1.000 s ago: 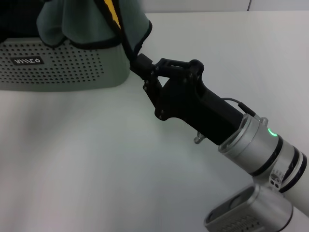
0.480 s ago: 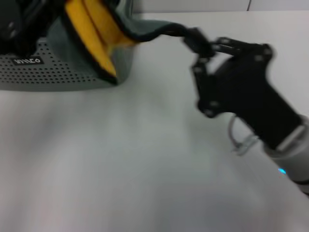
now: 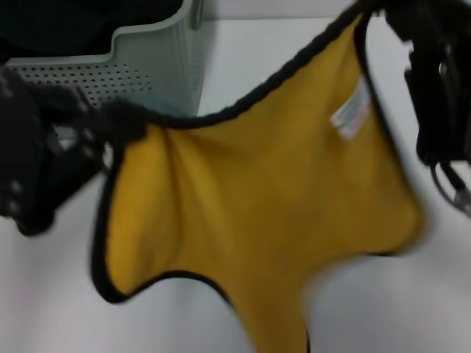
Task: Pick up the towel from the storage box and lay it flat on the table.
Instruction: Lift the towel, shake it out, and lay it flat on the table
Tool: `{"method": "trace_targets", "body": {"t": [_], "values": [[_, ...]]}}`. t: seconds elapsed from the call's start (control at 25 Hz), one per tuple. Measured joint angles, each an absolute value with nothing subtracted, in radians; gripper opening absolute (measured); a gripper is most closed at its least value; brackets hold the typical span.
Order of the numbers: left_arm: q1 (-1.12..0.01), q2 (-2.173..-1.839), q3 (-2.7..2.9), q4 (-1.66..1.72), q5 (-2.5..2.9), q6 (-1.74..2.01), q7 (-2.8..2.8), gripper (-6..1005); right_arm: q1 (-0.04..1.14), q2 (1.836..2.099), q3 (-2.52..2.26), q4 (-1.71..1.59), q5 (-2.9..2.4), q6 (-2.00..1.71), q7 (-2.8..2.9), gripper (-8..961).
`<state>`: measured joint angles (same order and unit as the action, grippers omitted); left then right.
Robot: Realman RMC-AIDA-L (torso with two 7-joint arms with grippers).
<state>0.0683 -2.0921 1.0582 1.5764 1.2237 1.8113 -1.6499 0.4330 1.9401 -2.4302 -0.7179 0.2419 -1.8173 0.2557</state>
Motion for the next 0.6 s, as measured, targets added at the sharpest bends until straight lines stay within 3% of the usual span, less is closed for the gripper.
{"method": "trace_targets", "body": {"t": [0.2, 0.44, 0.6], "values": [[0.045, -2.093, 1.099, 1.545, 1.315, 1.824, -1.652, 34, 0.412, 1.933, -2.164, -0.832, -0.028, -1.680, 0.506, 4], [0.000, -2.095, 1.121, 1.455, 1.358, 1.829, -1.644, 34, 0.406, 1.998, -1.875, -0.843, -0.310, -1.663, 0.747, 4], [-0.048, -2.095, 1.122, 1.390, 1.383, 1.830, -1.642, 35, 0.409, 2.014, -1.795, -0.856, -0.392, -1.664, 0.813, 4]]}}
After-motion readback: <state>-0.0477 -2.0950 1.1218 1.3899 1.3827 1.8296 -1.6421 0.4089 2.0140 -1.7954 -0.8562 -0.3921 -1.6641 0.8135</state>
